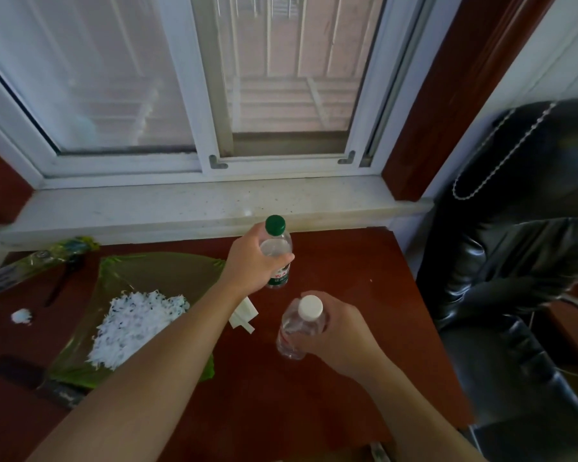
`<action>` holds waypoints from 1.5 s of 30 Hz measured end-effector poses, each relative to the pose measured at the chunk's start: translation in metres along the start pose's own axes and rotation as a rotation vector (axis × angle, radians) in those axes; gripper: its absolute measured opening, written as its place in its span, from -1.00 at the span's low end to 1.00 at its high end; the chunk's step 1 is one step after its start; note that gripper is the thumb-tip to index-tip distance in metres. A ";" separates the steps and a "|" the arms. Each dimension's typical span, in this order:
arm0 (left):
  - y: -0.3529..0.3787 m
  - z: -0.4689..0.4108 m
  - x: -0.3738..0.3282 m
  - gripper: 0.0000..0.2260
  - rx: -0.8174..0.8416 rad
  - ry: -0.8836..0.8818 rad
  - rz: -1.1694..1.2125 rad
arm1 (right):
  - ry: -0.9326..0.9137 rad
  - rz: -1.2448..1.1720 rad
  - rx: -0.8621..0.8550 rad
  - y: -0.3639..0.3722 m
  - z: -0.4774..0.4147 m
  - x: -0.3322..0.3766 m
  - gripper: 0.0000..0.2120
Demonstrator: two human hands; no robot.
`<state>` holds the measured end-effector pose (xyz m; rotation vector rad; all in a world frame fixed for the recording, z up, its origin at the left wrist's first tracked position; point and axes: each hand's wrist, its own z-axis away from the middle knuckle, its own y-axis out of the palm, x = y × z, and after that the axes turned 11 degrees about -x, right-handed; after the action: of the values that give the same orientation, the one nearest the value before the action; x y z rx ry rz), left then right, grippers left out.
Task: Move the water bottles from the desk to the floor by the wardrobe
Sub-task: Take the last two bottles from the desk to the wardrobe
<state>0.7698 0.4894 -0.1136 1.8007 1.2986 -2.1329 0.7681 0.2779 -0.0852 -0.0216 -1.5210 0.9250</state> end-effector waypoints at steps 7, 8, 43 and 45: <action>-0.016 0.017 -0.027 -0.56 -0.002 0.062 0.029 | -0.001 -0.014 -0.080 -0.023 0.003 0.016 -0.64; -0.018 0.022 -0.034 -0.54 0.003 0.073 0.024 | 0.001 -0.022 -0.098 -0.028 0.006 0.018 -0.65; 0.183 0.464 -0.348 -0.62 0.982 0.500 0.370 | 0.282 -0.079 -1.046 -0.344 0.543 -0.108 -0.55; 0.204 0.500 -0.368 -0.63 1.086 0.508 0.378 | 0.330 -0.081 -1.122 -0.355 0.585 -0.118 -0.57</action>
<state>0.6031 -0.1175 0.0635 2.7404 -0.4007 -2.3703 0.4754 -0.3293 0.0802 -0.8644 -1.5276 -0.0928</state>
